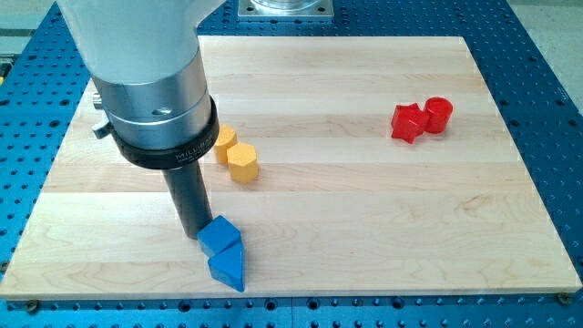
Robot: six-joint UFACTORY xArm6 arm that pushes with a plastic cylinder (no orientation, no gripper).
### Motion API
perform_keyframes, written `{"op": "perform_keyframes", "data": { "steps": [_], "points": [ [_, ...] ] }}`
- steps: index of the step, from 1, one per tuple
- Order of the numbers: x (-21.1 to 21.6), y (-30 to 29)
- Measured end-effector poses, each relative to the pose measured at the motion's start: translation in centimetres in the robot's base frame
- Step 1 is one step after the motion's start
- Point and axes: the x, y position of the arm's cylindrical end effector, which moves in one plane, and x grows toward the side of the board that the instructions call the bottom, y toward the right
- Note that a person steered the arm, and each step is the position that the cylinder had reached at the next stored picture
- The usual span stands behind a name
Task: Separate the blue blocks from each other
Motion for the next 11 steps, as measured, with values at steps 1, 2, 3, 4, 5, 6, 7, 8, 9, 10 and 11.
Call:
{"op": "perform_keyframes", "data": {
  "steps": [1,2,3,4,5,6,7,8,9,10,11],
  "points": [
    [0.0,0.0],
    [0.1,-1.3],
    [2.3,-4.7],
    [5.7,-3.6],
    [6.4,-2.7],
    [6.4,-2.0],
    [6.3,-0.5],
    [6.3,4.5],
    [6.3,11.3],
    [5.1,15.7],
    [0.8,15.2]
  ]
}}
